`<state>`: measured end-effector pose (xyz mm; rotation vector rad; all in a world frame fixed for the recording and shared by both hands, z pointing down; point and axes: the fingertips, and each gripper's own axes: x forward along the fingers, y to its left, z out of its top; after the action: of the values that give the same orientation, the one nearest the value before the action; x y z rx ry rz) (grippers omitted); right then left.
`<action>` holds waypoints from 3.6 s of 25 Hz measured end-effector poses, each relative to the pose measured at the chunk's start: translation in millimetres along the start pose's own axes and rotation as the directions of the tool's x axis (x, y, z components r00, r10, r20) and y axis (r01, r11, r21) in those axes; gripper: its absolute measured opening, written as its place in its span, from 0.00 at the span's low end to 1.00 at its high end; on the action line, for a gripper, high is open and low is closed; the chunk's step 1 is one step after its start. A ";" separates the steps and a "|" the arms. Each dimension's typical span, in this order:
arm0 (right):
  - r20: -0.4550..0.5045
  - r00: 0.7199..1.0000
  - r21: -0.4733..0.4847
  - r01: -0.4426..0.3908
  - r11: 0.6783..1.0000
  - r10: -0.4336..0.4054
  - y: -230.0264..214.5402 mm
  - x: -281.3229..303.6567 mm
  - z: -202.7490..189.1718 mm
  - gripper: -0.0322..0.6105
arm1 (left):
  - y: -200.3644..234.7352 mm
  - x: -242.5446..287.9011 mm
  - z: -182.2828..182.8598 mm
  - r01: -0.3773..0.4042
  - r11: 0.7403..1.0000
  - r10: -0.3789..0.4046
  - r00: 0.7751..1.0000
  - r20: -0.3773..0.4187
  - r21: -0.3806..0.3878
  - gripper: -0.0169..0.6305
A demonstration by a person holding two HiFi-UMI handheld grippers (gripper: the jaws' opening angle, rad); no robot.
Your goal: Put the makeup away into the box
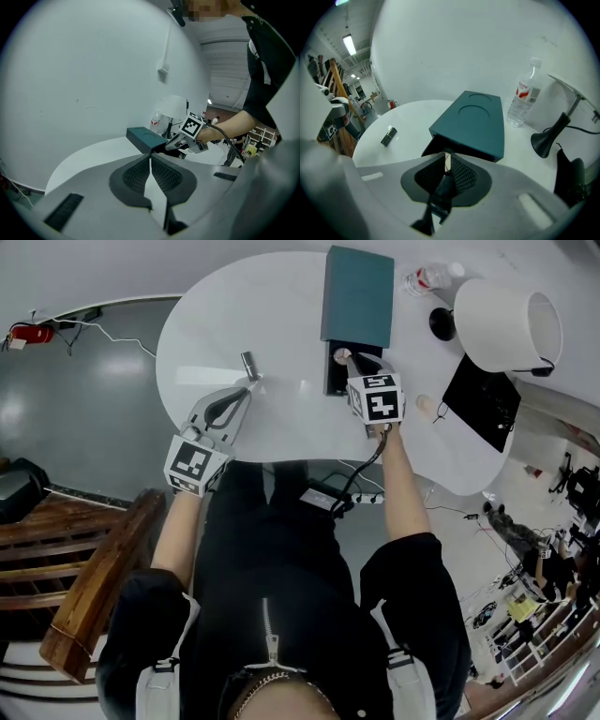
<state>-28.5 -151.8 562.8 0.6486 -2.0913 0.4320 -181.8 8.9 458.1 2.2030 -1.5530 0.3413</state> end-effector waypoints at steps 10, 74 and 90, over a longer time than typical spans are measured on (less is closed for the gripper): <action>0.156 0.988 0.001 -0.015 1.000 0.015 -2.5 -41.4 -3.7 0.06 | -18.8 18.9 9.1 0.058 0.997 -0.057 0.998 -0.008 0.042 0.05; 0.088 0.934 0.291 0.309 0.905 -0.347 -158.7 -98.2 -166.6 0.28 | -142.9 136.6 18.2 0.373 0.911 -0.348 0.925 -0.155 0.176 0.05; 0.079 0.938 0.232 0.311 0.922 -0.336 -154.8 -101.9 -149.8 0.20 | -138.3 130.4 19.6 0.354 0.921 -0.334 0.932 -0.141 0.162 0.05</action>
<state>209.0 -168.7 570.8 1.1557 -2.0100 0.4434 -7.9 -69.5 469.7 2.4978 -1.0831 0.5042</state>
